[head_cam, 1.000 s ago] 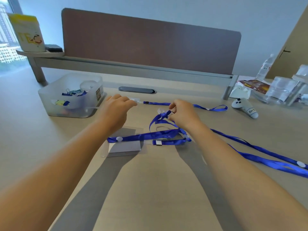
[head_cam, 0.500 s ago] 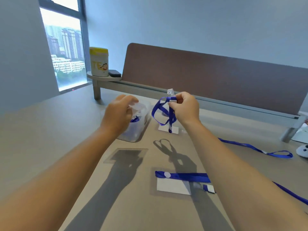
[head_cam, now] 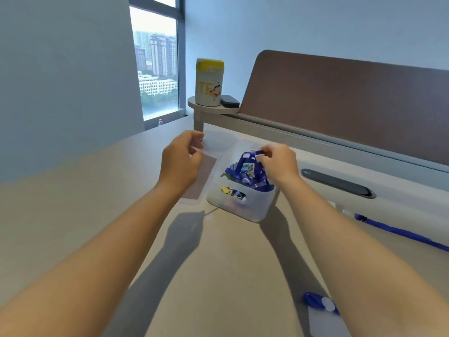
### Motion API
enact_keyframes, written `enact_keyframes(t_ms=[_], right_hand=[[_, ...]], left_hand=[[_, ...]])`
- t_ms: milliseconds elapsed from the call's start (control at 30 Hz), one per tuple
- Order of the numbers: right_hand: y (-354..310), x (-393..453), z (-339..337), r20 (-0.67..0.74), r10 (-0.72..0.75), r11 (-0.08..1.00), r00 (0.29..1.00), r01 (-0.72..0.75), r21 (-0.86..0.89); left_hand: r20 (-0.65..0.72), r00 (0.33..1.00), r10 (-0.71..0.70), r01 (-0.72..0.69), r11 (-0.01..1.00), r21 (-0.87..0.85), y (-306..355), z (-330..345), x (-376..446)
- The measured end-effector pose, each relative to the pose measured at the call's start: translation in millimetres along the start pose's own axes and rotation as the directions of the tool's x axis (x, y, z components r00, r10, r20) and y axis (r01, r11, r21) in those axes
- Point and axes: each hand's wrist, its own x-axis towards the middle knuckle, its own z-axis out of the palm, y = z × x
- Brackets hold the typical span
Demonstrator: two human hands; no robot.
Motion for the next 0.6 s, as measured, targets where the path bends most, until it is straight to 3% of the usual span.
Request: enact_keyframes(t_ms=[100, 333, 467, 600], right_hand=[[4.2, 0.2, 2.8, 0.130, 0.042, 0.983, 0.991, -0.018, -0.185], [17.0, -37.9, -52.7, 0.026, 0.032, 0.992, 0.999, -0.029, -0.124], [41.9, -82.1, -100.6, -0.022, 0.067, 0.989, 0.998, -0.069, -0.132], [81.1, -138.7, -152.0, -0.063, 0.155, 0.976, 0.986, -0.162, -0.147]], left_hand=[[0.015, 0.999, -0.030, 0.031, 0.999, -0.039, -3.1, 2.7, -1.1], [0.064, 0.998, 0.004, 0.002, 0.996, -0.086, 29.2, 10.7, -17.6], [0.103, 0.988, 0.113, -0.100, 0.987, -0.123, 69.6, 23.8, -44.3], [0.161, 0.928, 0.336, -0.309, 0.936, -0.170, 110.9, 48.6, -90.4]])
